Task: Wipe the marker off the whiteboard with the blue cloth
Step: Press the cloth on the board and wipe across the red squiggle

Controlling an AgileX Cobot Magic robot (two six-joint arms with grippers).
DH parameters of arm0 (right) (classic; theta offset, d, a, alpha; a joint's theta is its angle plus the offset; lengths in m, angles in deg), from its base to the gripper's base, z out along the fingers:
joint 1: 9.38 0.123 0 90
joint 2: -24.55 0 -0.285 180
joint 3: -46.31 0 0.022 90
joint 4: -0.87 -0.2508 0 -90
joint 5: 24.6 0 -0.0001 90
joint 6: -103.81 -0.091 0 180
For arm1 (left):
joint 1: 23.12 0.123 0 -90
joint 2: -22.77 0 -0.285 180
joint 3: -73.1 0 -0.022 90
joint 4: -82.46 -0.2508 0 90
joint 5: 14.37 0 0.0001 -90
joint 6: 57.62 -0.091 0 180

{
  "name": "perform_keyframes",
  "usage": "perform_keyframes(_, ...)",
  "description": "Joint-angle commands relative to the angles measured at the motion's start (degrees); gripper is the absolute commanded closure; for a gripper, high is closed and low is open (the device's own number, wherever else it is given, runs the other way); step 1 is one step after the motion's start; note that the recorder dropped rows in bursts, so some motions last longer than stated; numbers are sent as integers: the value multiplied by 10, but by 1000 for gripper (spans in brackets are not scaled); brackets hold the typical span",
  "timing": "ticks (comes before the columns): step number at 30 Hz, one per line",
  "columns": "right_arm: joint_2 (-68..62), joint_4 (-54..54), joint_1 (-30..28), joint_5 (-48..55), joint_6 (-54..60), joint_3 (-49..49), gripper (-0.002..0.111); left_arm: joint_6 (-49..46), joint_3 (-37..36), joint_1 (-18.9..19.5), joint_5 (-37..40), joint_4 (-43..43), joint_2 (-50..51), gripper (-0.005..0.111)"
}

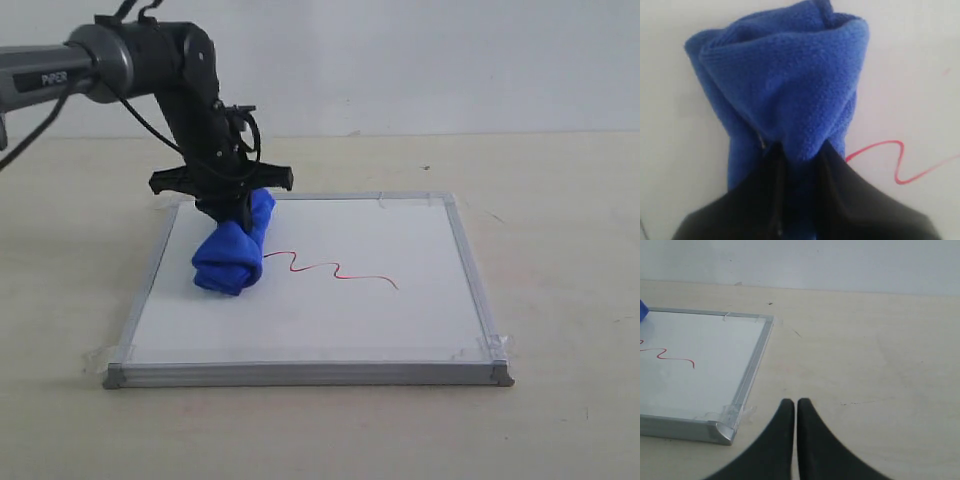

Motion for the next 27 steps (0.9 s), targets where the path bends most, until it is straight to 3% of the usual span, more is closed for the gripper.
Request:
perform_keyframes(1, 2, 1, -4, -3, 0, 0, 109, 38, 1, -37, 5, -10, 21, 102)
perform_keyframes(8, 2, 1, -4, -3, 0, 0, 109, 69, 1, -124, -79, 75, 40, 102)
perform_keyframes(13, 2, 1, -4, -2, 0, 0, 109, 69, 1, -157, -83, 39, 56, 102)
perform_keyframes(18, 2, 1, -4, 0, 0, 0, 109, 92, 8, -110, 31, -100, 51, 102)
perform_keyframes(21, 2, 1, -4, 0, 0, 0, 109, 99, 10, -66, 45, -147, 46, 102)
perform_keyframes(24, 2, 1, -4, 0, 0, 0, 109, 99, 10, -15, 45, -118, 46, 102)
perform_keyframes(27, 2, 1, -4, 0, 0, 0, 109, 66, 10, 21, 45, -24, 46, 102)
